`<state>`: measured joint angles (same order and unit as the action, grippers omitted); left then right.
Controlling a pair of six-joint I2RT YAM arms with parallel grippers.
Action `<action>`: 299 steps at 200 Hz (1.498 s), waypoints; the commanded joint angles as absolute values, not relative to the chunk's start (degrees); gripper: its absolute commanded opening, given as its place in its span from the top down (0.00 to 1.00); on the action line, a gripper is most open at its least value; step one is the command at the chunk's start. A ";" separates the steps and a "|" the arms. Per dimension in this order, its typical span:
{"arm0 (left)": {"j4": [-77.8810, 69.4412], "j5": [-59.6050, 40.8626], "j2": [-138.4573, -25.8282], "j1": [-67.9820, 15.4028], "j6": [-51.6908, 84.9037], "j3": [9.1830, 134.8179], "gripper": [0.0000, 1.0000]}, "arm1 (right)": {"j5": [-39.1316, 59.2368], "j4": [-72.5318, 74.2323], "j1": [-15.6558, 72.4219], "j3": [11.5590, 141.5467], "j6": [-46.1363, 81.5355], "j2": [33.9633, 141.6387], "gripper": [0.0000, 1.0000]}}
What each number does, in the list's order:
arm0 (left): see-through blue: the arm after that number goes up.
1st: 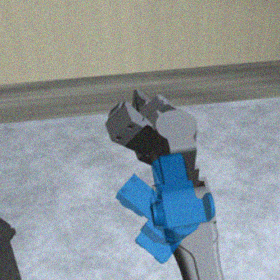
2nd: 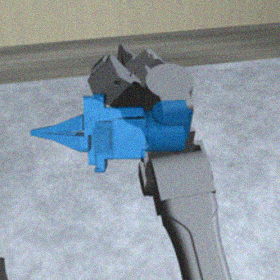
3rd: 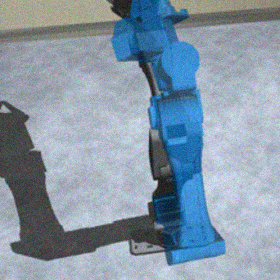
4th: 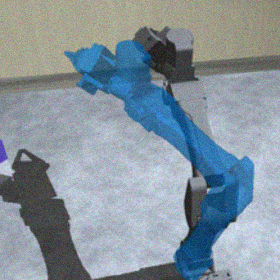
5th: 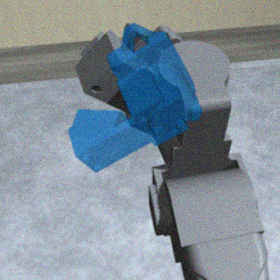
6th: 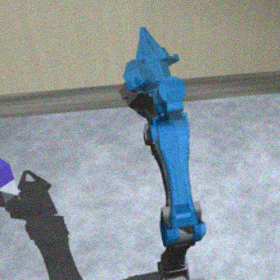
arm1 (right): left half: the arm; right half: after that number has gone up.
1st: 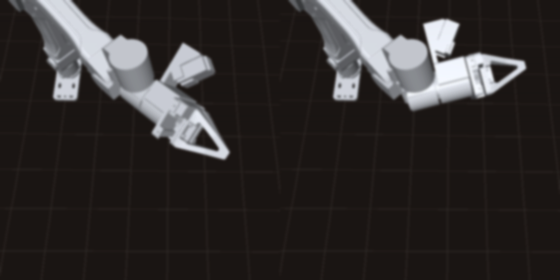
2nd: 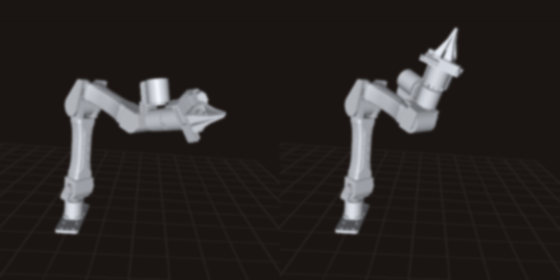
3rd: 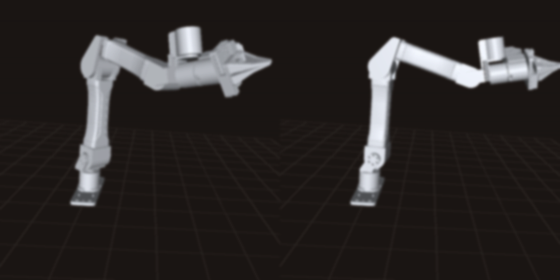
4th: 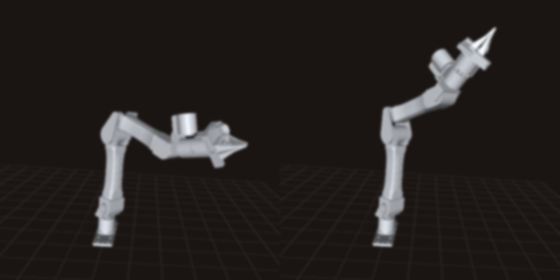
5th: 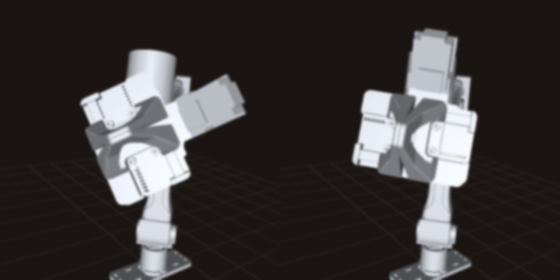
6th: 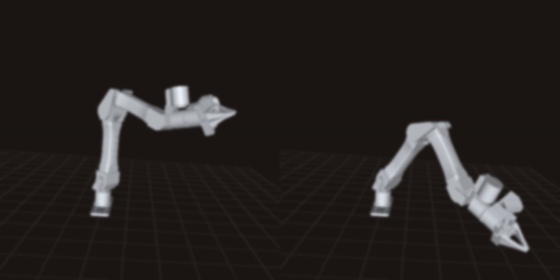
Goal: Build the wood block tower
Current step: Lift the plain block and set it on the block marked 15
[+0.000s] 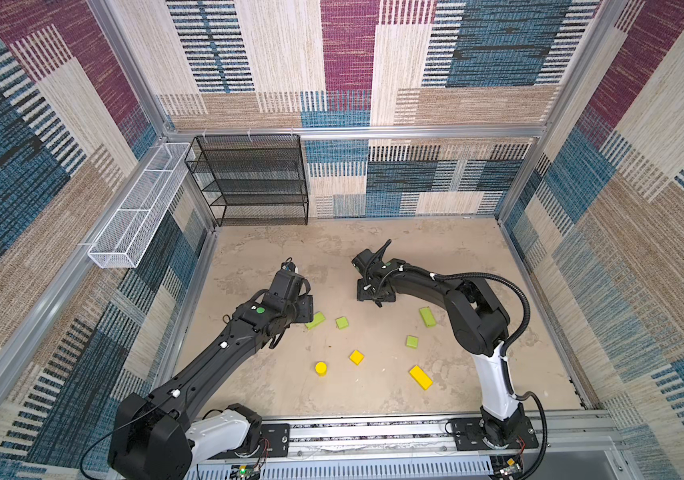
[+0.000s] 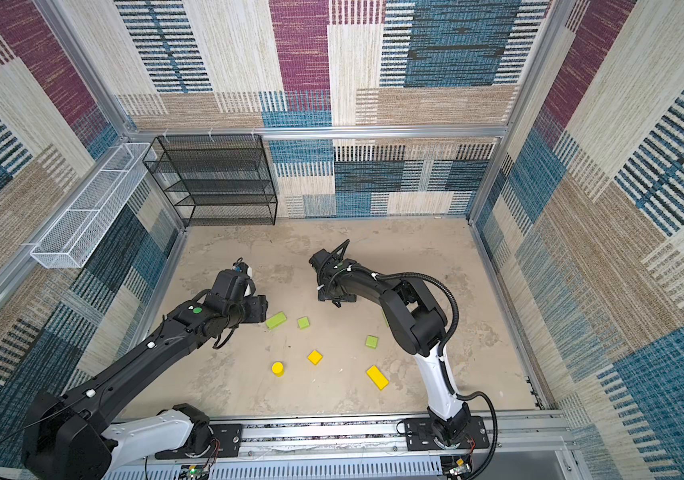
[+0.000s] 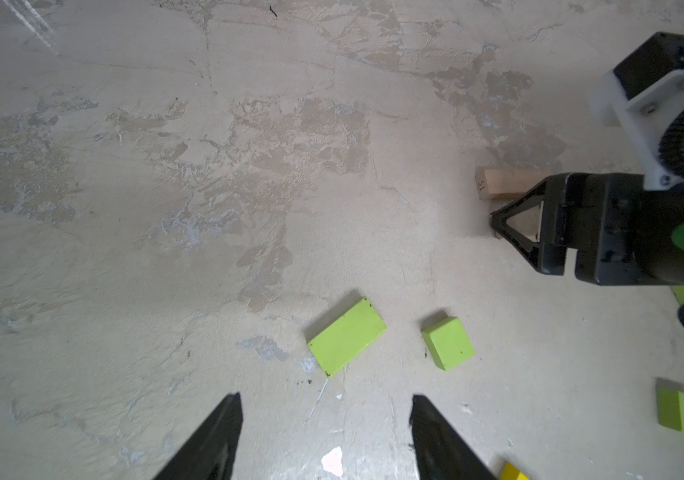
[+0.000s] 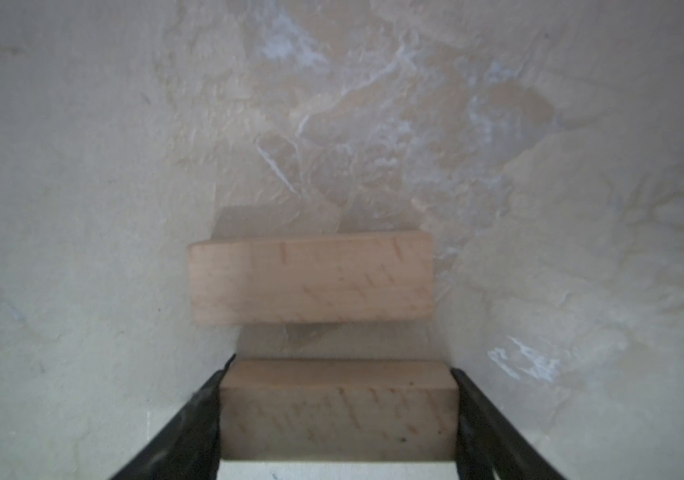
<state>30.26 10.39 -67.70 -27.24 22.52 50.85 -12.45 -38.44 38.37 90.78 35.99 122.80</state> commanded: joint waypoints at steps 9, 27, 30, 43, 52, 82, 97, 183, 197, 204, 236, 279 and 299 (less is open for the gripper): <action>29.53 11.38 -67.31 -27.20 22.50 50.72 0.31 | -13.06 -40.29 38.58 91.42 37.09 124.39 0.49; 29.44 11.45 -67.41 -27.20 22.41 50.71 0.31 | -13.27 -40.45 38.65 93.40 37.11 124.96 0.48; 29.44 11.49 -67.35 -27.24 22.37 50.71 0.31 | -13.34 -40.55 38.67 93.55 37.09 125.13 0.48; 29.35 11.51 -67.49 -27.25 22.33 50.71 0.31 | -13.41 -40.73 38.67 93.94 37.09 125.45 0.47; 29.35 11.51 -67.50 -27.25 22.24 50.71 0.31 | -13.52 -40.91 38.67 94.26 37.09 125.81 0.47; 29.26 11.51 -67.58 -27.25 21.89 50.81 0.31 | -13.90 -41.55 38.69 95.03 37.09 126.47 0.46; 29.10 11.60 -67.59 -27.25 21.79 50.80 0.31 | -14.06 -41.70 38.76 95.50 37.09 126.80 0.46; 28.99 11.69 -67.96 -27.24 21.45 51.03 0.31 | -14.68 -43.15 38.75 97.29 37.18 128.30 0.41; 29.09 11.78 -67.87 -27.25 21.45 50.98 0.31 | -14.77 -43.20 38.75 97.40 37.18 128.40 0.39; 29.17 11.82 -67.92 -27.24 21.45 50.98 0.31 | -14.75 -43.30 38.69 97.39 37.18 128.41 0.38; 29.26 12.03 -67.89 -27.23 21.45 50.90 0.31 | -14.81 -43.49 38.74 97.77 37.24 128.64 0.32; 29.21 12.06 -67.88 -27.24 21.36 50.89 0.31 | -14.78 -43.48 38.73 97.99 37.35 128.69 0.24; 29.30 12.13 -67.85 -27.23 21.36 50.89 0.31 | -14.76 -43.48 38.75 98.06 37.44 128.69 0.21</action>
<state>30.17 11.68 -67.88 -27.24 22.26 50.81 -15.55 -41.39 38.65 98.21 36.60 127.90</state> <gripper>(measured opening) 0.691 0.775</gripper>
